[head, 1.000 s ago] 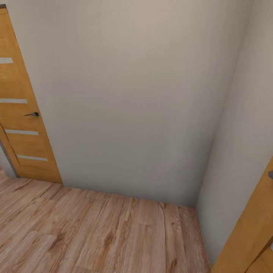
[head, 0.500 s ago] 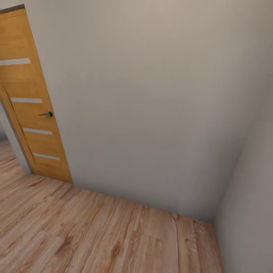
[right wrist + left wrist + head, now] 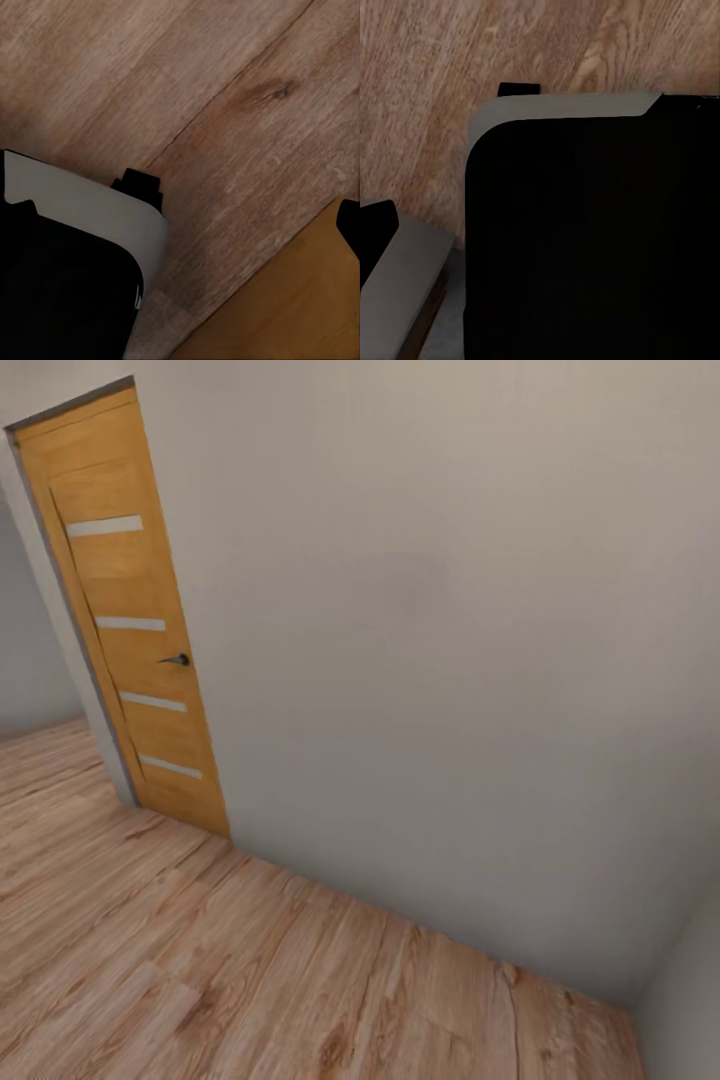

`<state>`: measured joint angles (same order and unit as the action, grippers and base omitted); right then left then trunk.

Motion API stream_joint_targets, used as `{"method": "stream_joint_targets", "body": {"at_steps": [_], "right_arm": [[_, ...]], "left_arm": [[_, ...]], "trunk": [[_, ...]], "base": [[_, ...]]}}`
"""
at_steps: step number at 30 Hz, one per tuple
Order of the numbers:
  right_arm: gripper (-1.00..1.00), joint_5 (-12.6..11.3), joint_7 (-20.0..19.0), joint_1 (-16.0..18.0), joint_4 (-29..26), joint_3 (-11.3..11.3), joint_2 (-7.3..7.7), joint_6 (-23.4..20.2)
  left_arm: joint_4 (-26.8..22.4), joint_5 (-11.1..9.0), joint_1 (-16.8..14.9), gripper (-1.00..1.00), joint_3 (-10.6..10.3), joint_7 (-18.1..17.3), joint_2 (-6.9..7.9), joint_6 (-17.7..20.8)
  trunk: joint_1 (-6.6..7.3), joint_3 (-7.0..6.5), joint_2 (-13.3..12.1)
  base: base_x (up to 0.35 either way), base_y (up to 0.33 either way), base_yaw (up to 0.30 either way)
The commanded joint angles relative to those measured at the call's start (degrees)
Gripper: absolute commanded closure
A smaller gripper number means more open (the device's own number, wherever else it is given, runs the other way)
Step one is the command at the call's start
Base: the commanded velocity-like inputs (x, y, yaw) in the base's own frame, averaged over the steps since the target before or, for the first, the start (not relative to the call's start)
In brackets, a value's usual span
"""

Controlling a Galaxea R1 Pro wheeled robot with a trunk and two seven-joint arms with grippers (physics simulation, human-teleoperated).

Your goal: Move the two storage containers from the living room to the garage. In the garage, place one container on the floor and stack the other container on top of it (either order is fine).

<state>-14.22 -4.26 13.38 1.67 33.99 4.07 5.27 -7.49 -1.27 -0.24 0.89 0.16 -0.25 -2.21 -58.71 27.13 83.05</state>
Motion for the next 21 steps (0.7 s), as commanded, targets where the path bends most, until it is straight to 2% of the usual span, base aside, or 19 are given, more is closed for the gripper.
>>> {"method": "stream_joint_targets", "body": {"at_steps": [1,21], "right_arm": [[-1.0,-0.61,-0.32,0.06,0.18,0.39,0.0,0.36],[-1.0,-0.63,-0.31,0.06,0.18,0.38,0.06,0.44]], "left_arm": [[0.02,-0.13,-0.02,-1.0,0.08,0.02,-0.01,-0.16],[0.02,-0.13,-0.02,-1.0,0.08,0.02,-0.01,-0.16]], "trunk": [[-0.02,0.05,0.03],[-0.02,0.05,0.03]], "base": [[0.226,0.0,0.272],[0.21,0.0,0.272]]}}
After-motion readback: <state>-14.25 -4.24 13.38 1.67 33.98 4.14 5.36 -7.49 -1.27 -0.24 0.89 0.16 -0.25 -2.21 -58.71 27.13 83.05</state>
